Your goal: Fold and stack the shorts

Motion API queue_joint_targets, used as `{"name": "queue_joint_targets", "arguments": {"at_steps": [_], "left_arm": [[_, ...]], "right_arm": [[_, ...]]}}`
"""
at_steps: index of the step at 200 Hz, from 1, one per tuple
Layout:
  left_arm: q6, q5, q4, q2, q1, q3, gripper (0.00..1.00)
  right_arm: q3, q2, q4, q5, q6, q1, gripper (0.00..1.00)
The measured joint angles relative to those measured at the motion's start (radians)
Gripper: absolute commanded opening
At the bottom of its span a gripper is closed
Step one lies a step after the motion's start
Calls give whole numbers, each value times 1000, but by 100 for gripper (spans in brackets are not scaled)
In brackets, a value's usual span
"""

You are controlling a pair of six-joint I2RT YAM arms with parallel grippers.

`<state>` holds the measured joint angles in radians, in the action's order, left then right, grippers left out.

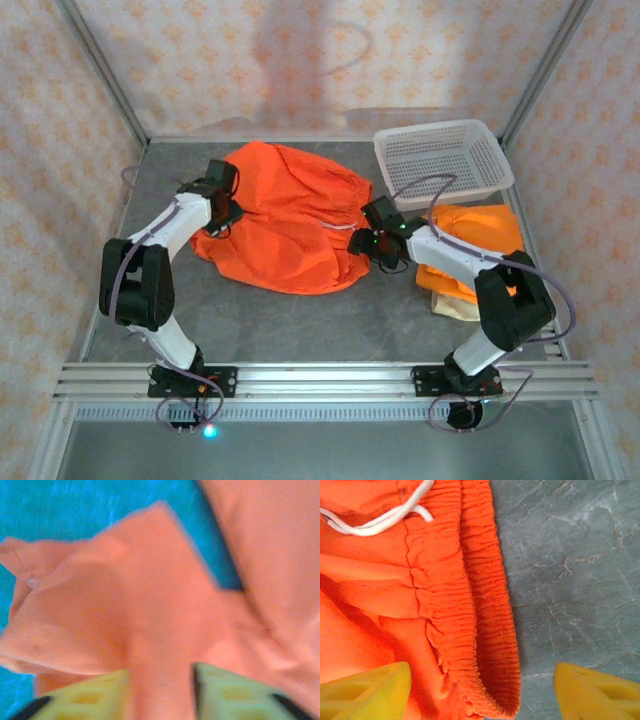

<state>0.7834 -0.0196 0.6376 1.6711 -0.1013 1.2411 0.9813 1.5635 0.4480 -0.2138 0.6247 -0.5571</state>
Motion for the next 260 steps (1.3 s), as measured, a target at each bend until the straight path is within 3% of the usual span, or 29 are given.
{"name": "queue_joint_targets", "arguments": {"at_steps": [12, 32, 75, 125, 153, 177, 225, 260], "left_arm": [[-12, 0, 5, -48, 24, -4, 85], [-13, -3, 14, -152, 79, -68, 90], [9, 23, 23, -243, 187, -306, 88], [35, 63, -54, -99, 194, -358, 79], [44, 66, -97, -45, 195, -352, 66], [49, 64, -95, -26, 201, -331, 50], [29, 47, -115, 14, 204, -246, 0], [2, 36, -98, 13, 227, -150, 0]], "right_arm": [[-45, -21, -37, -13, 40, 0, 68], [-132, -57, -97, -31, 124, -6, 64], [-257, -89, -225, -54, 285, -36, 60], [-260, -69, -306, -56, 336, -36, 55], [-248, -41, -321, -53, 343, -36, 47], [-229, -15, -322, -49, 330, -36, 34], [-188, 12, -304, -38, 287, -24, 1], [-128, 12, -253, -37, 240, 18, 0]]}}
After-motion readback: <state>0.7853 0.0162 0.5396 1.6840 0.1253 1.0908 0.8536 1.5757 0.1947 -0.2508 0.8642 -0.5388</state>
